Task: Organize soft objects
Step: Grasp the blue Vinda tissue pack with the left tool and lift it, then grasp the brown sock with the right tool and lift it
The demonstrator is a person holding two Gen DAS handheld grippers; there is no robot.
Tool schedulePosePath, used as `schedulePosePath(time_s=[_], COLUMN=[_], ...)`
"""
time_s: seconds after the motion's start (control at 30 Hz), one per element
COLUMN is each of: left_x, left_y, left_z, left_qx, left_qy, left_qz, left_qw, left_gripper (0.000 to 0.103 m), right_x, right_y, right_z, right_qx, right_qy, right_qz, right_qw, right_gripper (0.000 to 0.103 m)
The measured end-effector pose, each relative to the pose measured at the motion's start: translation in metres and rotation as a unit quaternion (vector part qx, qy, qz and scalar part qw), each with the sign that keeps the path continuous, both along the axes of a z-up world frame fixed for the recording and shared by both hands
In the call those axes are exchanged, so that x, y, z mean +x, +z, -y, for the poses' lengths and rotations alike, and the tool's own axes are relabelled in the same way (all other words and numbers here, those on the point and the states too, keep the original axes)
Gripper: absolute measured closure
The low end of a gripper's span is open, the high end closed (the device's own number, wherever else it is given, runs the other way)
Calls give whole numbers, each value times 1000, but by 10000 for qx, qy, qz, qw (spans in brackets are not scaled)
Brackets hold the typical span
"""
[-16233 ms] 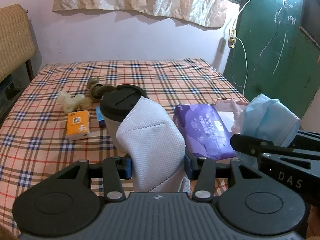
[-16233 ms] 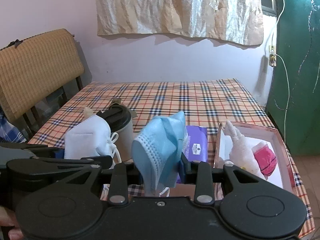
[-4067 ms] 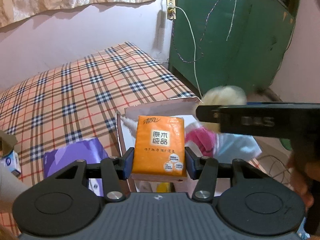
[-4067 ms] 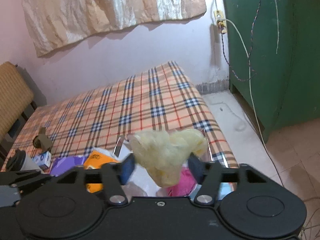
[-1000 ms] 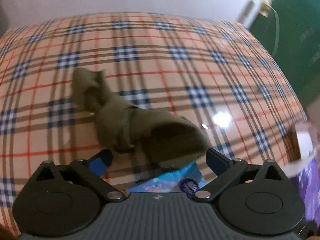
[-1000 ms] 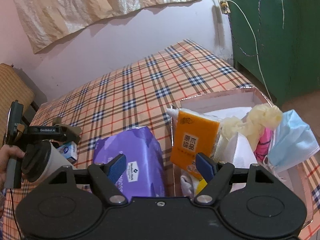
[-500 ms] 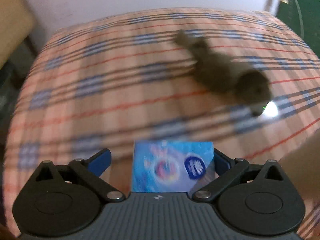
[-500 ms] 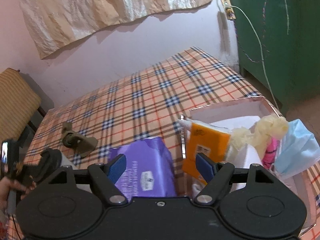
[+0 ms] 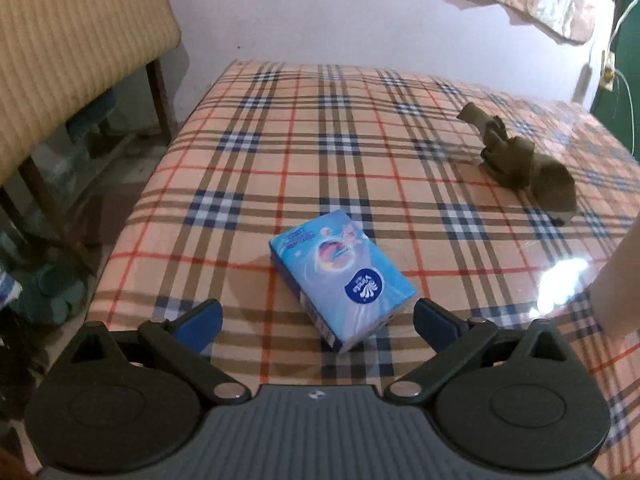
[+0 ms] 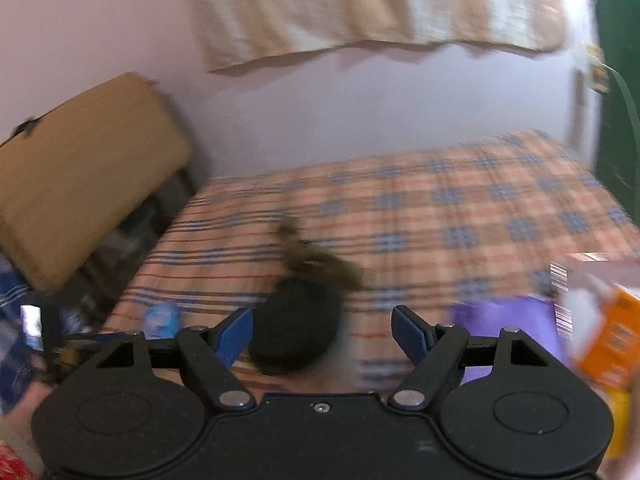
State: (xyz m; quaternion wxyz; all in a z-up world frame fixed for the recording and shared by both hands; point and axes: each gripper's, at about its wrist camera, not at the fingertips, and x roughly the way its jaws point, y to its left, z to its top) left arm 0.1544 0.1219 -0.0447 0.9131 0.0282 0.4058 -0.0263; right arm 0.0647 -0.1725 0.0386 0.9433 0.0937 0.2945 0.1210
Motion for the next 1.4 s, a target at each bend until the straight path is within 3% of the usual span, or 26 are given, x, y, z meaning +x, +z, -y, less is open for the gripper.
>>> schedulePosePath(time_s=[0.2, 0.37, 0.47, 0.5, 0.57, 0.6, 0.7, 0.93, 1.1, 1.17, 1.2, 1.23, 1.4], left_x=[8, 15, 11, 9, 9, 10, 9, 3, 6, 7, 7, 8, 2], left_y=[-3, -12, -13, -12, -7, -5, -3, -7, -6, -5, -4, -3, 8], left_z=[0, 15, 10, 5, -8, -13, -23, -5, -9, -13, -14, -15, -12], left_qx=[-785, -371, -260, -310, -568, -749, -1014, -435, -664, -778, -833, -877, -792], left_qy=[542, 675, 433, 363, 315, 329, 361, 184, 423, 525, 567, 617, 725], left_qz=[9, 278, 497, 533, 500, 462, 411, 496, 496, 495, 503, 530, 748], left_qw=[9954, 9966, 9975, 9974, 9966, 9956, 9933, 9977, 9957, 9944, 9936, 9928, 9914], left_gripper=[0, 2, 17, 27, 46, 49, 49, 50, 50, 50, 50, 50, 50], right_x=[35, 81, 112, 119, 138, 146, 172, 210, 233, 228, 225, 222, 187], right_y=[8, -6, -19, -23, -32, -37, -51, -82, -105, -107, -105, -103, -83], right_z=[-68, -102, -103, -102, -102, -101, -100, -106, -116, -112, -110, -111, -129], right_qx=[-60, -442, -377, -387, -413, -404, -408, -473, -811, -662, -566, -524, -500], right_qy=[54, -264, -599, -724, -1003, -1124, -1519, -2213, -1885, -1909, -1852, -1730, -1093], right_qz=[273, 73, -230, -301, -503, -585, -833, -1327, -1556, -1364, -1268, -1236, -687], right_qw=[9996, 9986, 9972, 9962, 9928, 9911, 9840, 9650, 9663, 9698, 9728, 9757, 9904], right_gripper=[13, 13, 13, 13, 13, 13, 13, 12, 9, 16, 38, 43, 53])
